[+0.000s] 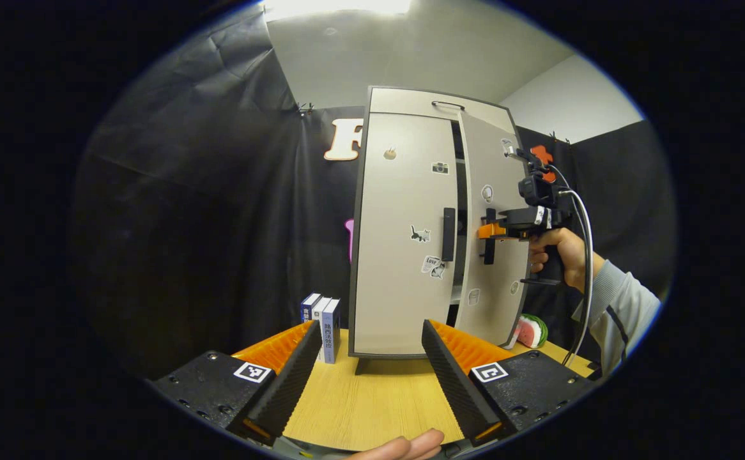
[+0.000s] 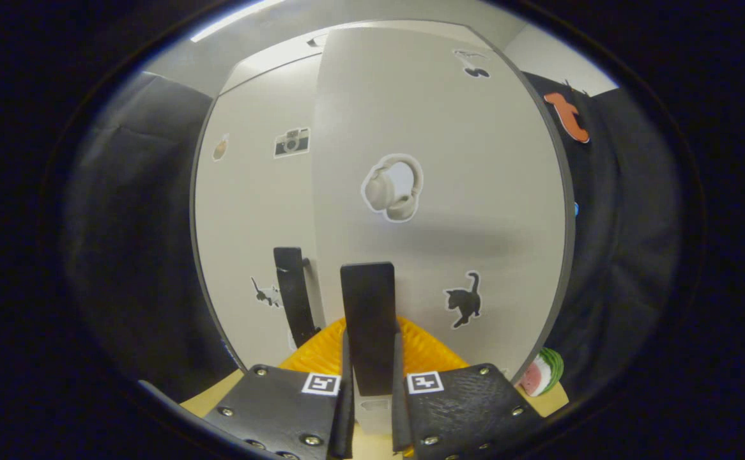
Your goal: Open the right door of the double-door shoe cabinet with the right hand, and open the left door with the left hand.
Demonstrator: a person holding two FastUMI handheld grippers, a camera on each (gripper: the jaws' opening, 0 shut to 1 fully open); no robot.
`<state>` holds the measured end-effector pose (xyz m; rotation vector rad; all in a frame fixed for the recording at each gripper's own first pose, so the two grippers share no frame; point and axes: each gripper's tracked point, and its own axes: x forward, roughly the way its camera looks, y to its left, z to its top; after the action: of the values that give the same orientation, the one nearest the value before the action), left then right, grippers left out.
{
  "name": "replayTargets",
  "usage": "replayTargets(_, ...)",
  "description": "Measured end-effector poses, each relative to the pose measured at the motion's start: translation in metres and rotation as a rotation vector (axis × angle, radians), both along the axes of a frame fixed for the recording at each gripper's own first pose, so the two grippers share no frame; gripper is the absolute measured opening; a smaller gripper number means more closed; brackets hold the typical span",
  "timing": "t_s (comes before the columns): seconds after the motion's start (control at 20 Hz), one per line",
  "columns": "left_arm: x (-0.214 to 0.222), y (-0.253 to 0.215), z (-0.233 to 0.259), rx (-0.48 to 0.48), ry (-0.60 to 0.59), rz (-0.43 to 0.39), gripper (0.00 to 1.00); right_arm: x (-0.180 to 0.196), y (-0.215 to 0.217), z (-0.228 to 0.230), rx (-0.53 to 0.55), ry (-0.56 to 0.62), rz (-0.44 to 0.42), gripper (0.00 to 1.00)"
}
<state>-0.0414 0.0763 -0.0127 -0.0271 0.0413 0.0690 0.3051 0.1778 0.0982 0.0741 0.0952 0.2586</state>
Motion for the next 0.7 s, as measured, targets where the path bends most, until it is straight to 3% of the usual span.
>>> replayTargets(0.25, -0.004, -0.028, 0.011, 0.002, -0.013, -0.043, 0.98, -0.010, -0.010, 0.002, 0.005, 0.009, 0.053, 0.24)
replayTargets(0.7, 0.009, -0.044, 0.015, 0.026, -0.003, -0.024, 0.98, -0.040, -0.050, 0.003, 0.005, 0.003, 0.117, 0.24)
